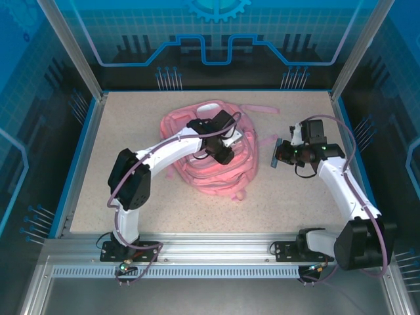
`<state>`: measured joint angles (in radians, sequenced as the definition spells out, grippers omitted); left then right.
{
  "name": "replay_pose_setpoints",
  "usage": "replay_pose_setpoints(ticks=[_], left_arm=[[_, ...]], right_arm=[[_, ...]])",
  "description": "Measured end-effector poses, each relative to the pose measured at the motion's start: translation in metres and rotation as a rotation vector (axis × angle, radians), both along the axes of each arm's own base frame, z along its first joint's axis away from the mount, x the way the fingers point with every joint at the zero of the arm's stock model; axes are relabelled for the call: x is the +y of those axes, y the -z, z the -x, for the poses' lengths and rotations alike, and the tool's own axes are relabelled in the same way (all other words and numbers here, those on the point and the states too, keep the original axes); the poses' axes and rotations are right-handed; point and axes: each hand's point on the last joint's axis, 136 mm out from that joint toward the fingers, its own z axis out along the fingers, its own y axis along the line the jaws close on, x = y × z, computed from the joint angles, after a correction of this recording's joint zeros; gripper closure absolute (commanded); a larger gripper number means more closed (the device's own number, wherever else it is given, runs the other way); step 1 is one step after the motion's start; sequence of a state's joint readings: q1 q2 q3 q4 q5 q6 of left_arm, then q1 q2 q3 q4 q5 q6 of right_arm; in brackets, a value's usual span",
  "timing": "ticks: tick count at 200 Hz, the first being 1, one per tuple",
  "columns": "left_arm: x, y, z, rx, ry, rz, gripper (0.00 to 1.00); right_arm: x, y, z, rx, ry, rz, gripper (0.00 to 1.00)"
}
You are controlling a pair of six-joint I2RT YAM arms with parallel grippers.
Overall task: Pack the student bag
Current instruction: Open the student bag at the center of the table, then place the card holder in the student bag.
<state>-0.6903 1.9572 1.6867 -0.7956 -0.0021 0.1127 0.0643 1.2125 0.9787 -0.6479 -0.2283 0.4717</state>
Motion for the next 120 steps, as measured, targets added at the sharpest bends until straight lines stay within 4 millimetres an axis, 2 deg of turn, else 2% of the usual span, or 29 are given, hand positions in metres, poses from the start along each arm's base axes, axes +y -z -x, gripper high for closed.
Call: replay_pose_setpoints(ticks=[35,80,120], left_arm=[[0.007,-0.010,-0.008,0.051,-0.026,0.073,0.83],[0.013,-0.018,-0.017,0.076,-0.044,0.148,0.91],[0.008,-0.048,-0.027,0.000,-0.096,0.240,0.94]], right_arm=[[0.006,-0.009,0.002,-0.021,-0.015,-0.040,1.00],[0.025,-0.031,0.001,-0.084,-0.060,-0.164,1.00],[0.056,-0.049,-0.001,-0.139,-0.108,-0.379,1.00]])
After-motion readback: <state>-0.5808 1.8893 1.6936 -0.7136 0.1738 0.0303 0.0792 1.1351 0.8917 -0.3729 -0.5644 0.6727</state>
